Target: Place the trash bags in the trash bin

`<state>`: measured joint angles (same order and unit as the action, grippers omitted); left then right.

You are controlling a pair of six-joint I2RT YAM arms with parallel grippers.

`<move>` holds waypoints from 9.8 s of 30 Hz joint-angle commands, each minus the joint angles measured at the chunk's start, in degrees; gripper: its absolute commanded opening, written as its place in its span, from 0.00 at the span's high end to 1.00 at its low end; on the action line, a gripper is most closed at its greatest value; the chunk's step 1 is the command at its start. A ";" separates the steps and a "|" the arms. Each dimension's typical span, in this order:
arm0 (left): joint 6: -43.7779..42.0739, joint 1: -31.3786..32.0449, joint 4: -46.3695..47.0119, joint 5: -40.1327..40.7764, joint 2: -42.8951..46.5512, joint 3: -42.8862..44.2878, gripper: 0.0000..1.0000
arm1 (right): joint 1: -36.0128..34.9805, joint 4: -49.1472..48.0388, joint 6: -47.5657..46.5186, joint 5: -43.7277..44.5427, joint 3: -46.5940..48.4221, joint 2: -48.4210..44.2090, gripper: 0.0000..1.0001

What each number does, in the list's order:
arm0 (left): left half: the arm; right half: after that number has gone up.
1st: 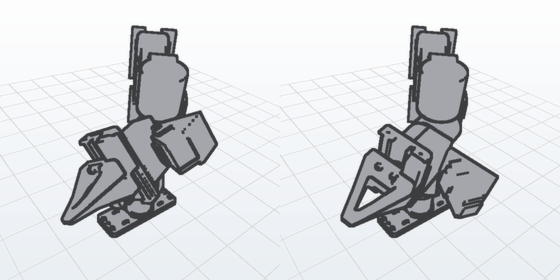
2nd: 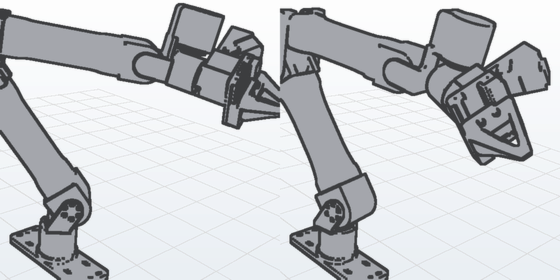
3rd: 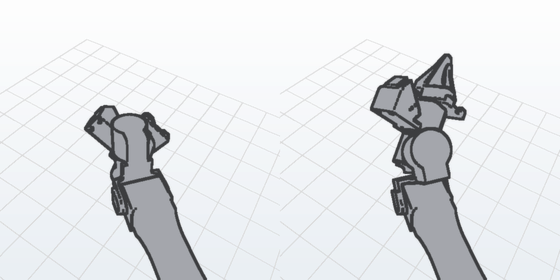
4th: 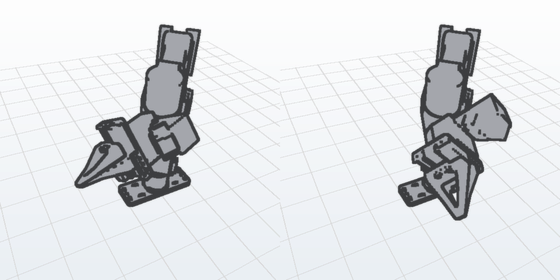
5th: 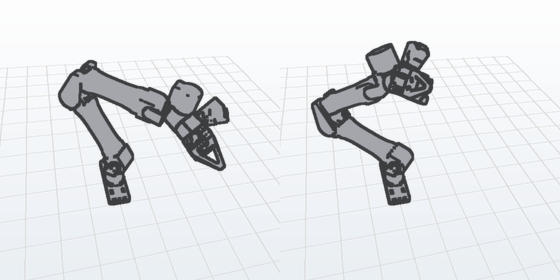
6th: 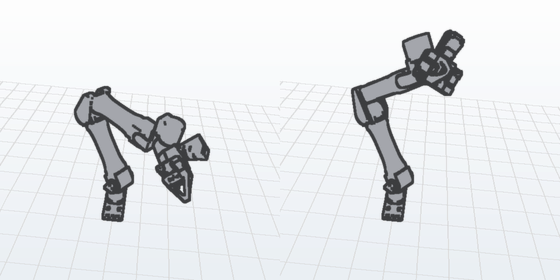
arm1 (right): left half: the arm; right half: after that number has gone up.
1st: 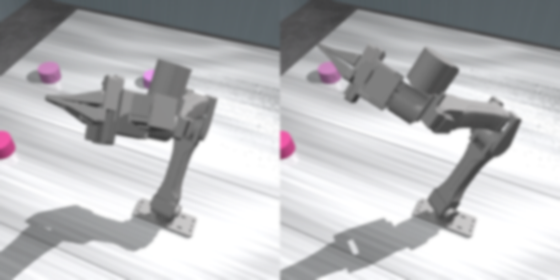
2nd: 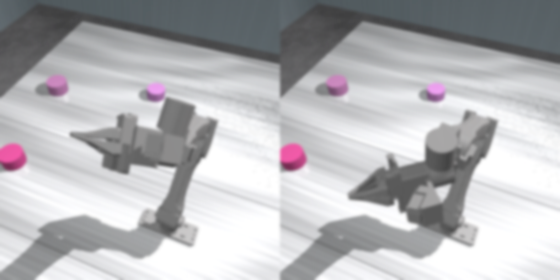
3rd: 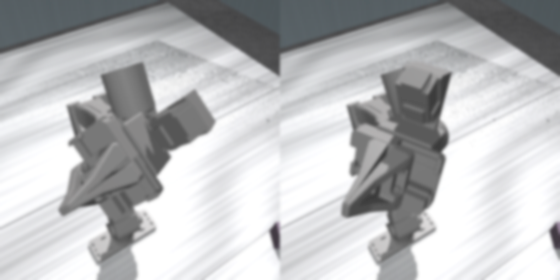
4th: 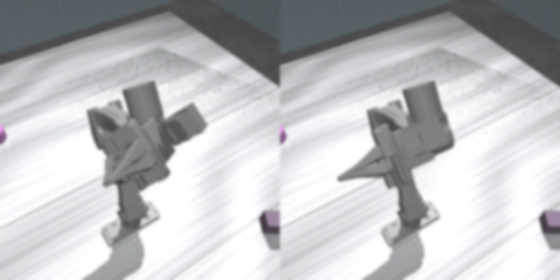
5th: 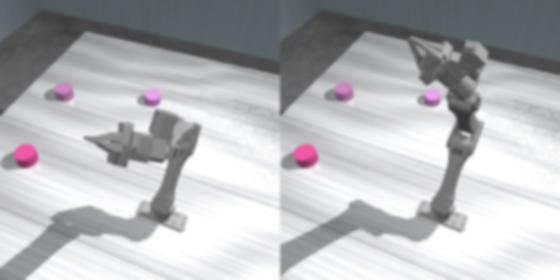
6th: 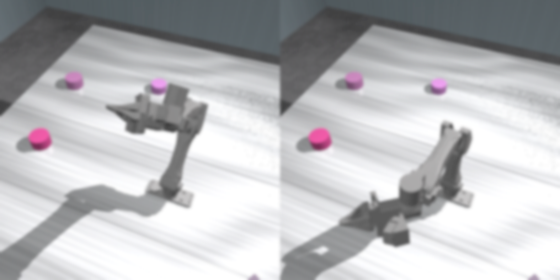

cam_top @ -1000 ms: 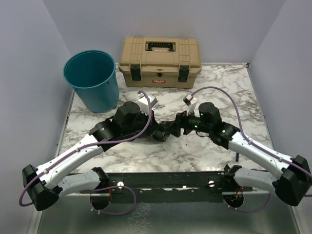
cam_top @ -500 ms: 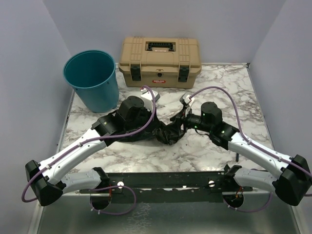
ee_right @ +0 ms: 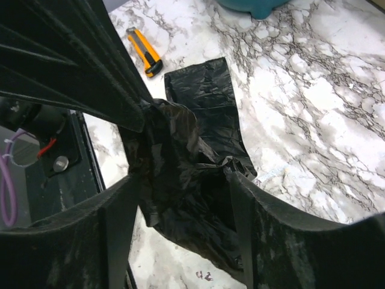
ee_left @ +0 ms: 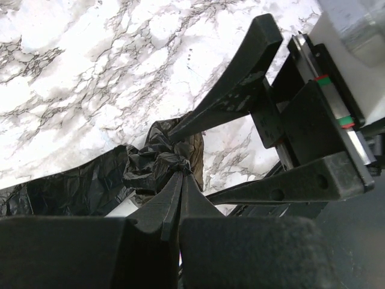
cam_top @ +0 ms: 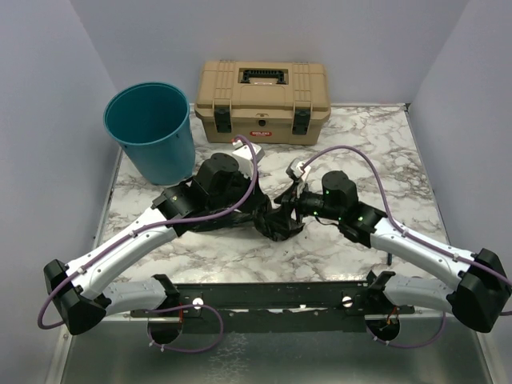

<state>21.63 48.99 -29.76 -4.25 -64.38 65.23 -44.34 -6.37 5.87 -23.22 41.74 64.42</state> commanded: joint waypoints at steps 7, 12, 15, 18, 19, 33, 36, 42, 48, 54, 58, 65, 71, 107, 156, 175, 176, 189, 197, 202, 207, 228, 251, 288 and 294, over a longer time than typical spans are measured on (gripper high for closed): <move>0.72 0.34 -0.74 0.01 0.57 4.20 1.00 | -4.35 -1.68 0.14 16.02 0.19 4.67 0.65; 0.85 0.28 -1.10 -1.06 0.65 5.52 1.00 | -4.35 -4.90 2.64 26.62 -0.90 5.01 0.75; 0.66 0.32 -1.63 -0.05 1.27 6.02 1.00 | -4.35 -6.73 4.49 33.23 -2.38 3.16 0.91; 0.00 0.34 -2.79 1.50 1.83 6.20 1.00 | -4.35 -5.06 7.33 38.32 -2.44 0.27 0.98; -0.24 0.31 -3.23 1.94 1.88 6.30 1.00 | -4.35 -4.84 7.15 38.63 -2.48 -1.30 0.99; -3.65 0.24 -7.51 3.48 -0.34 7.71 1.00 | -4.27 7.87 12.85 65.31 3.16 -12.89 0.99; -3.87 0.23 -7.55 2.99 0.01 7.93 1.00 | -4.26 11.65 13.56 65.27 5.75 -12.30 0.99; -3.39 0.23 -7.32 4.57 1.46 6.63 0.37 | -4.27 11.66 9.43 44.70 6.17 -14.78 0.99; -0.20 0.06 -0.45 10.92 1.05 -1.25 0.14 | -4.27 13.23 5.76 18.99 -1.26 -22.04 0.99; 6.05 -3.73 6.53 12.42 -7.72 -5.08 0.08 | -4.27 22.30 14.53 7.00 -5.74 -27.18 0.99; 8.46 -7.54 12.04 11.58 -14.82 -6.56 0.08 | -4.27 27.28 21.24 8.46 -7.53 -27.34 0.99; 6.68 -7.78 13.78 14.72 -28.57 -1.87 0.09 | -4.27 27.03 25.85 13.00 -11.27 -30.50 0.99; -0.19 -7.46 13.38 14.00 -38.17 5.61 0.15 | -4.27 26.55 26.64 14.60 -14.00 -32.42 0.99; -0.95 -5.15 10.38 21.29 -40.24 21.23 1.00 | -4.74 11.14 30.48 -0.44 -24.70 -21.37 0.99; 17.50 -3.86 17.15 3.33 -6.83 -22.56 0.38 | -10.42 1.55 30.69 0.63 -22.38 -5.87 0.96; 18.64 -3.39 23.61 6.63 -13.30 -22.34 0.66 | -10.42 2.46 30.72 -0.25 -23.11 -8.82 0.95; 18.63 -3.42 23.61 6.60 -13.50 -22.42 0.69 | -10.42 2.41 30.70 -0.35 -23.10 -8.78 0.95; 15.12 -3.29 23.74 4.27 -10.72 -22.38 1.00 | -10.42 14.27 30.05 8.79 -14.99 -14.75 0.61; 12.20 -3.25 23.71 0.52 -8.10 -22.11 1.00 | -10.42 25.94 24.10 25.12 -3.34 -20.57 0.34; 10.21 -3.14 23.31 -2.46 -7.49 -21.31 1.00 | -10.30 26.75 16.95 29.34 3.54 -9.48 0.34; 9.11 -3.04 22.35 -4.22 -6.28 -20.82 1.00 | -6.81 26.47 10.41 19.23 7.94 1.01 0.34; 6.82 -2.94 19.66 -7.57 -4.78 -19.62 1.00 | 2.58 17.58 1.91 1.21 8.84 11.28 0.64; 4.70 -3.12 15.56 -4.70 -5.25 -18.61 0.98 | 2.69 9.68 13.26 -1.52 -1.00 3.78 0.74; -0.66 -3.12 12.89 -13.43 -6.45 -14.40 1.00 | 4.04 15.73 -4.40 -15.54 6.22 14.47 0.61; -1.44 -3.13 11.77 -12.43 -5.86 -14.78 1.00 | 5.11 13.30 -2.47 -16.25 3.01 9.88 0.66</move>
<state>21.89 45.87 -16.40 -16.08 -70.37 49.28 -40.05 9.13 2.55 -37.01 47.03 77.91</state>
